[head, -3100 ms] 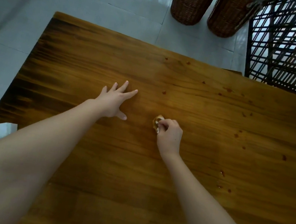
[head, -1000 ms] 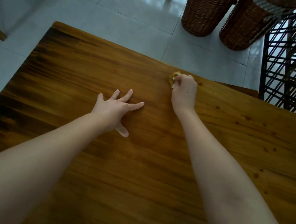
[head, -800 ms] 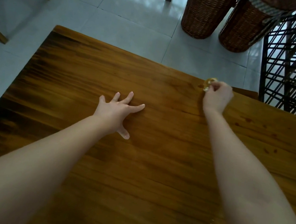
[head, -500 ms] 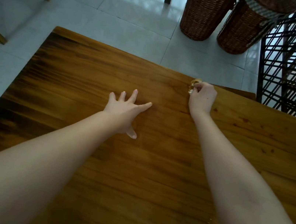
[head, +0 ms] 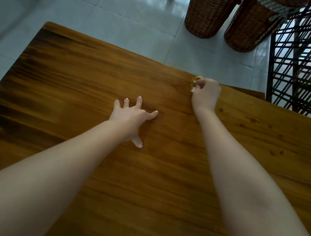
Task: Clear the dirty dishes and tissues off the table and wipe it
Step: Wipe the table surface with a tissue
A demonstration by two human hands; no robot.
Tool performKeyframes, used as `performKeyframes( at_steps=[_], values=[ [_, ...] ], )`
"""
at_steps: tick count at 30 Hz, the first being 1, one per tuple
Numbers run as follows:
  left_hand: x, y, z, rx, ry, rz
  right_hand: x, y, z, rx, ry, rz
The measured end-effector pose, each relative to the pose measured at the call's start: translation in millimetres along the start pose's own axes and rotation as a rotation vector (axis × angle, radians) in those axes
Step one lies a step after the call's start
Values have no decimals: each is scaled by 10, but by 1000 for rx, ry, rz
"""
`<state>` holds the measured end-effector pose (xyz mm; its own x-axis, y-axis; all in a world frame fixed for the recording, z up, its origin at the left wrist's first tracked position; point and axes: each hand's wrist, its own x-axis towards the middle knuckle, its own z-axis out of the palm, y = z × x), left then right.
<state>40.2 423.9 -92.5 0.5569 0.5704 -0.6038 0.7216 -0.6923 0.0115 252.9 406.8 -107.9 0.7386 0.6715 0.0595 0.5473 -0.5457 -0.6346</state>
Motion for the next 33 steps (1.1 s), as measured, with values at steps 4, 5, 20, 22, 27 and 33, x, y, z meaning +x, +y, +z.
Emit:
performKeyframes(
  at_steps=[4, 5, 20, 22, 27, 33],
  values=[
    [-10, -5, 11, -14, 4, -5, -224, -127, 135, -48, -63, -150],
    [-14, -6, 17, -17, 5, -7, -241, -97, 113, -67, -64, -164],
    [-24, 2, 8, -24, -3, -14, -170, -291, 291, 46, -6, -33],
    [-17, 1, 16, -29, -6, -15, -228, -447, 445, 49, -39, -114],
    [-13, -10, 36, -27, 2, -18, -276, -457, 455, 19, -61, -199],
    [-42, 9, 7, -23, -5, -31, -145, 188, -132, -62, 44, -26]
  ],
)
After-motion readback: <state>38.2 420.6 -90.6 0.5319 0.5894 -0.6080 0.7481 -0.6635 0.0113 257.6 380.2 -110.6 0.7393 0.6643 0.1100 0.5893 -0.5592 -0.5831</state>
